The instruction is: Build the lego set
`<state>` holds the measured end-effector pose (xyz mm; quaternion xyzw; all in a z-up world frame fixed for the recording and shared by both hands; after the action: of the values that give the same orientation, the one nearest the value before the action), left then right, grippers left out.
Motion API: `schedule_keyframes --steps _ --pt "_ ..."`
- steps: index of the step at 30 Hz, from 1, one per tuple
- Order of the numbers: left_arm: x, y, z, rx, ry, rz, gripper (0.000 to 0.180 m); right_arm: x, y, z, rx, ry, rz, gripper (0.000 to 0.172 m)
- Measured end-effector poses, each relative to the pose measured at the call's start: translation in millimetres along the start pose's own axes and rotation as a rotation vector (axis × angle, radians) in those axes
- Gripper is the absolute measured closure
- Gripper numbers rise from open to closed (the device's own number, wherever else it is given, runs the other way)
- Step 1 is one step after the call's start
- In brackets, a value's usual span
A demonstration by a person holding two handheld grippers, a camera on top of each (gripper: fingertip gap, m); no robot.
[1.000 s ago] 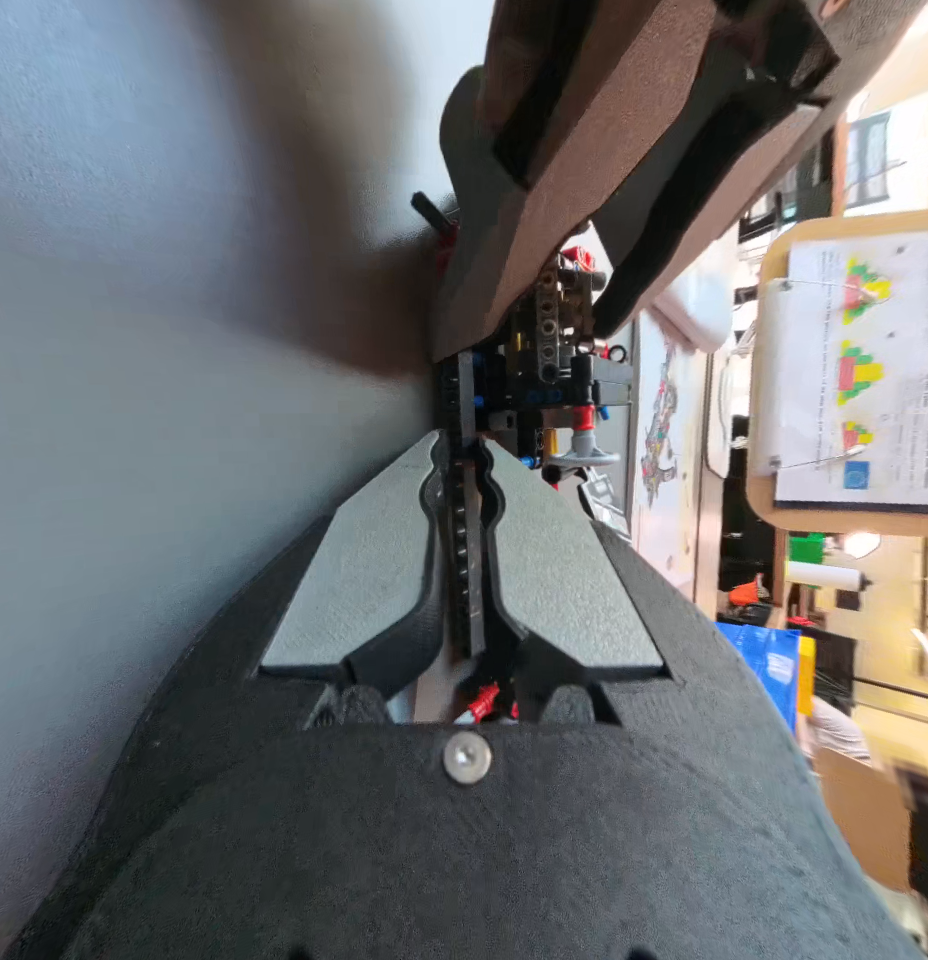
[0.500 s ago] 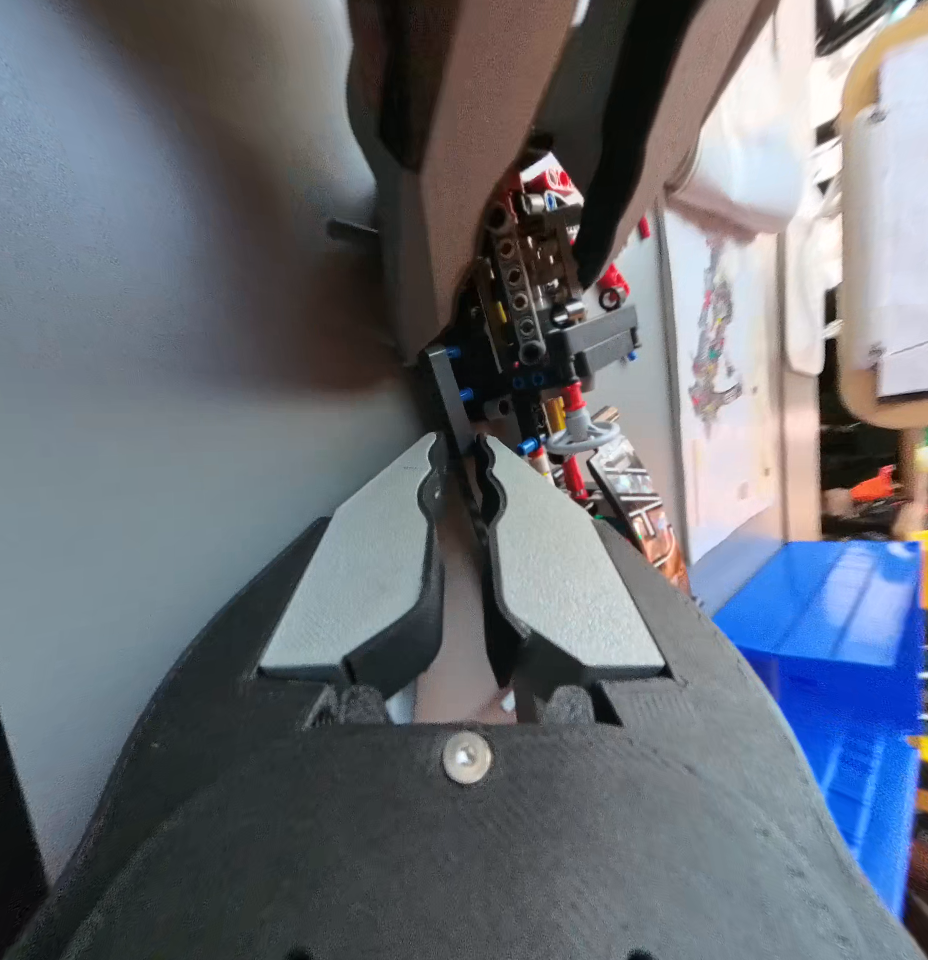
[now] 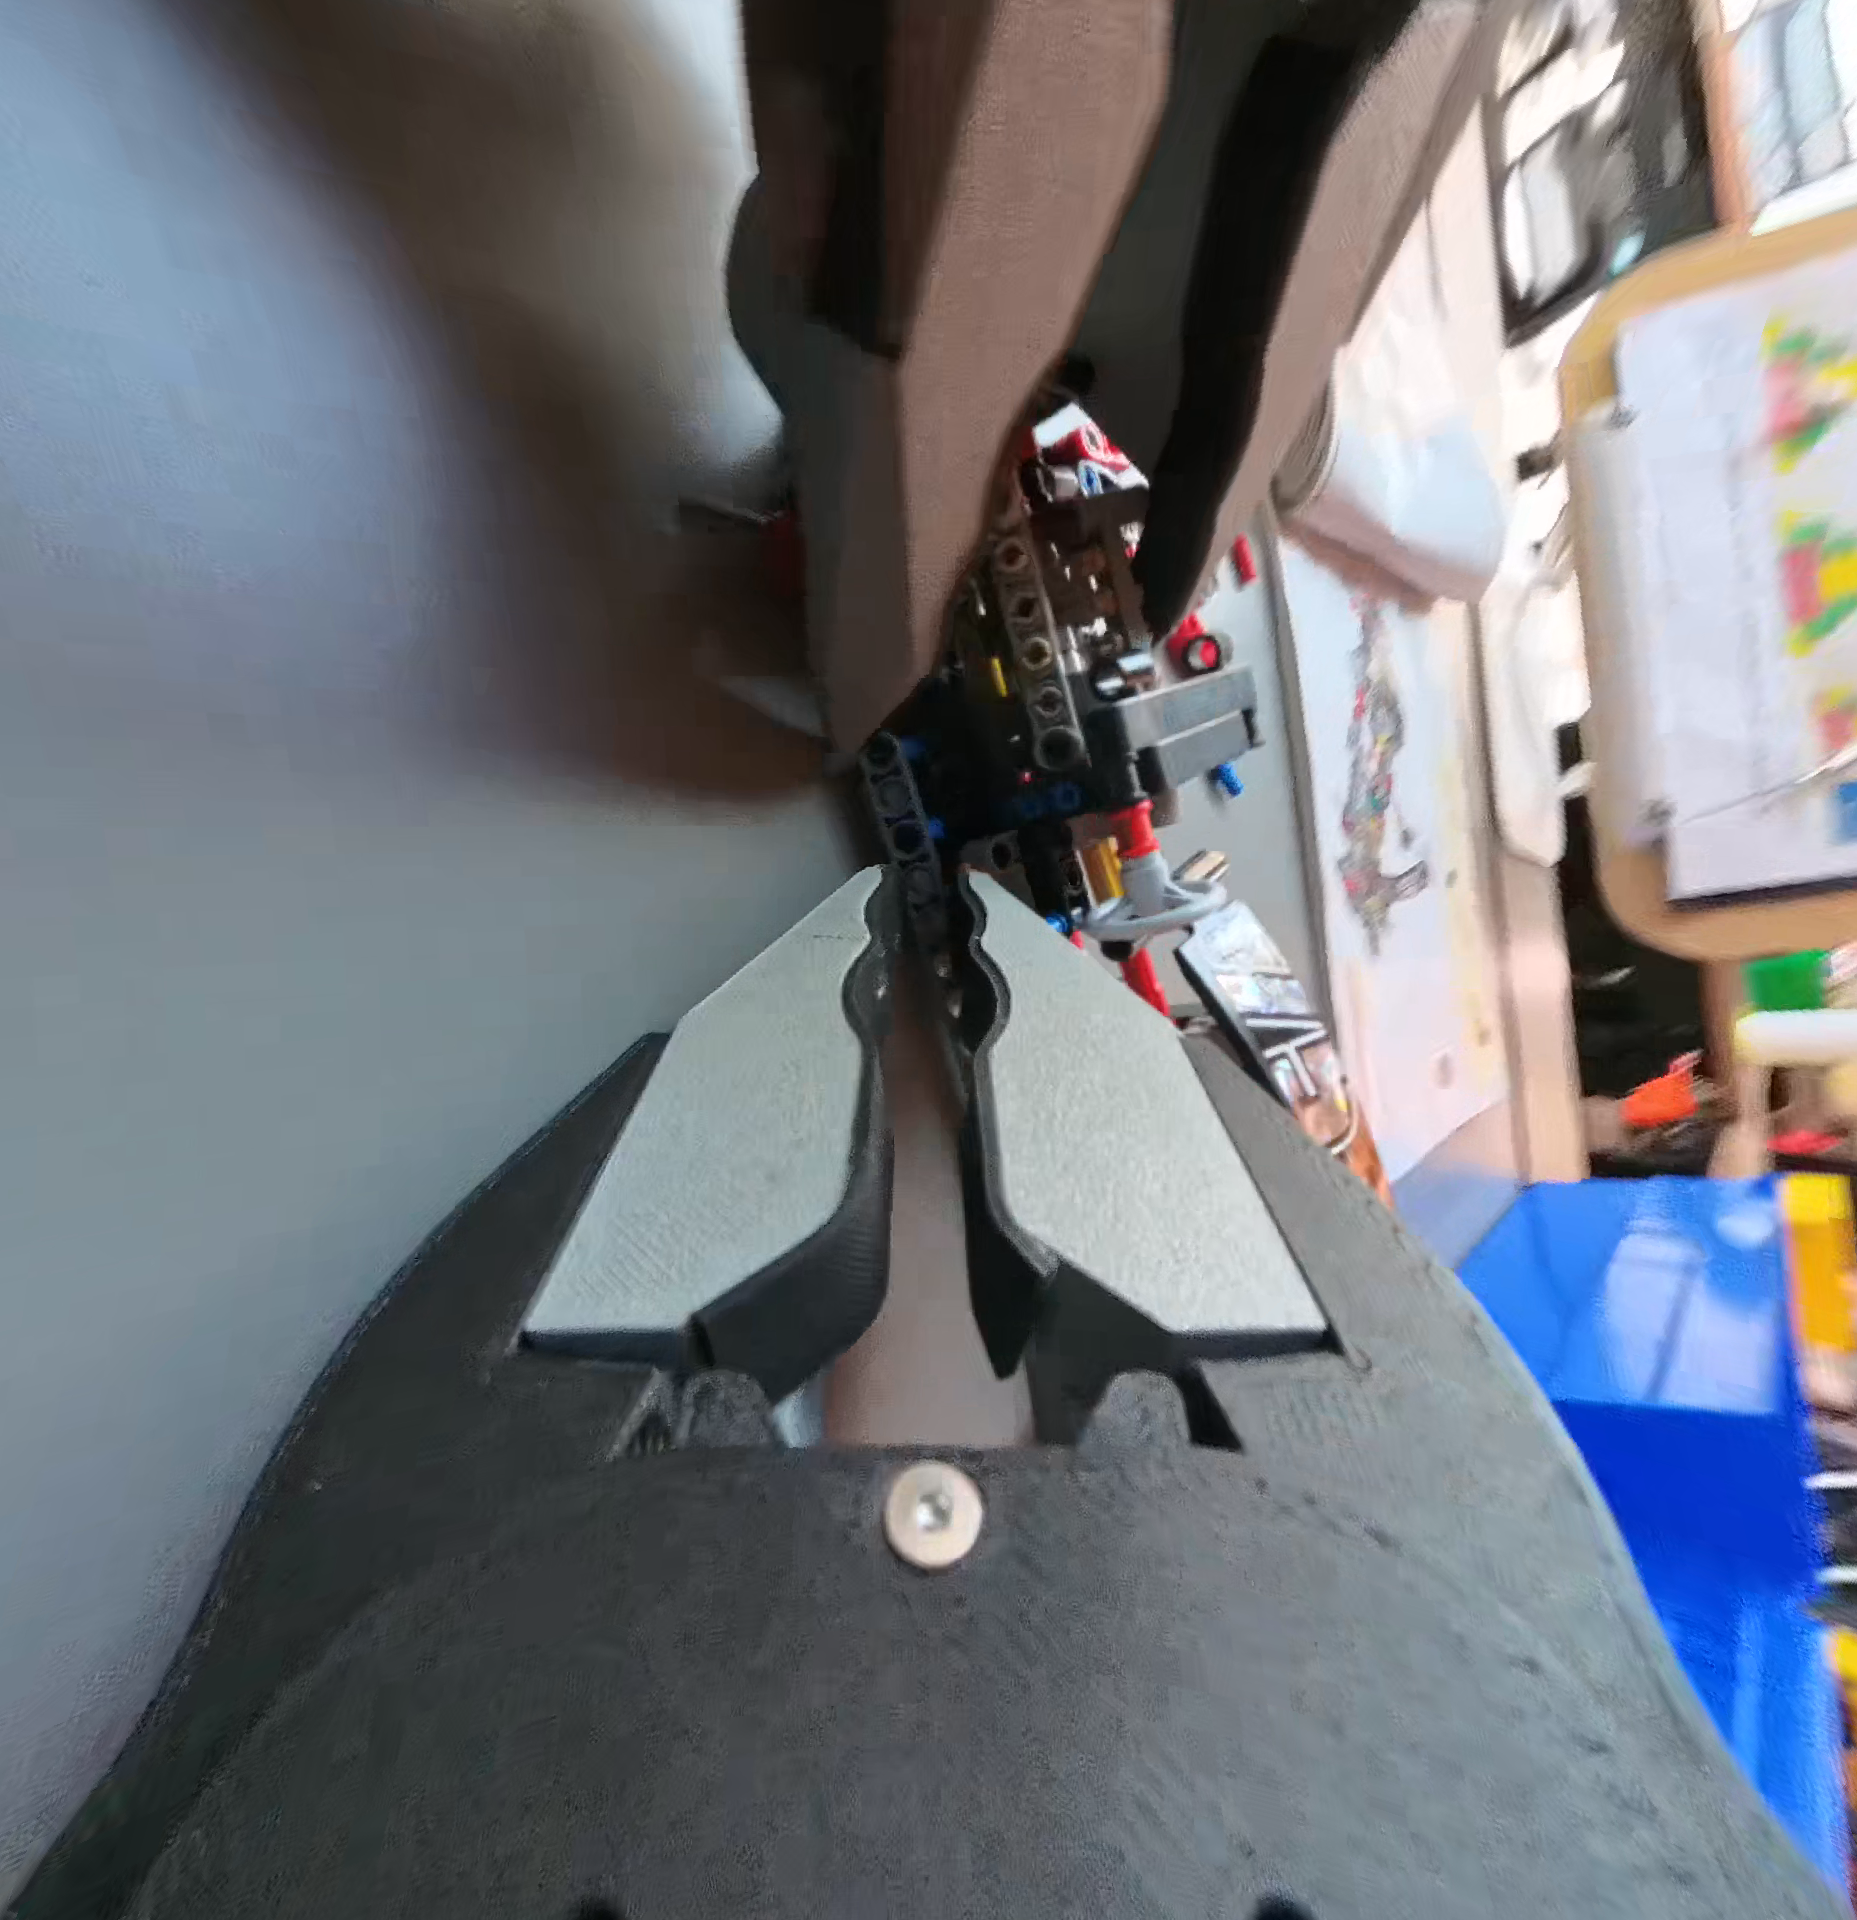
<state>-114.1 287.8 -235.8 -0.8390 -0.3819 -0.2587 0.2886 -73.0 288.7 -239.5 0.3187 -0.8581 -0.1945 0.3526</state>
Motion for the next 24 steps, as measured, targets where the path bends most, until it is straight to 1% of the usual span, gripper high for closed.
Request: schedule_keyframes --steps 1,2,4,5,7,9,11,14,18,23,24 --pt "0.1 0.1 -0.1 -0.010 -0.001 -0.002 0.111 0.1 -1.0 -0.6 -0.011 0.014 -0.051 0.165" --pt "-0.5 0.2 -0.2 -0.017 -0.005 0.009 0.111 0.0 -1.6 -1.5 -0.006 0.031 -0.044 0.165" --pt "-0.6 1.8 -1.1 -0.028 -0.009 0.040 0.110 -0.8 -3.4 -4.5 0.058 0.066 0.046 0.163" --pt "-1.1 2.3 -2.3 -0.040 -0.022 0.045 0.110 -2.4 -2.0 -5.6 0.066 0.068 0.065 0.161" --pt "0.5 3.7 -6.2 -0.103 -0.036 0.010 0.108 -3.5 0.3 -7.3 0.029 0.057 0.005 0.161" --pt "2.9 3.6 -9.3 -0.163 -0.043 -0.025 0.111 -2.1 -2.6 -7.0 -0.018 0.032 -0.102 0.162" --pt "1.2 1.0 -10.2 -0.165 -0.068 -0.003 0.114 2.5 -8.0 -7.4 -0.013 0.049 -0.130 0.162" --pt "-5.9 -0.5 -3.2 -0.143 -0.119 0.034 0.121 0.3 -6.4 -8.7 0.017 0.052 -0.084 0.160" --pt "-4.7 1.2 0.0 -0.154 -0.132 0.056 0.121 -0.3 -9.9 -11.5 0.106 0.067 -0.059 0.159" --pt "-3.4 0.7 0.5 -0.211 -0.129 0.013 0.121 5.4 -10.0 -18.7 0.212 0.112 0.002 0.153" --pt "-2.9 0.4 0.9 -0.219 -0.126 0.012 0.121 8.8 -10.0 -19.5 0.231 0.131 0.023 0.156"
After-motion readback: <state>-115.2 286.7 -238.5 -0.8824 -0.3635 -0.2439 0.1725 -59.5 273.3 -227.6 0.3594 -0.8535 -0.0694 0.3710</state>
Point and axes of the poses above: each gripper's, where its closed fingertips meet, z out along the fingers, x out of its top, y = z × x across the jaws, the point moved 1 cm from there along -z, back along the fingers, and after that the axes turned 10 degrees about x, right-handed, at the moved point
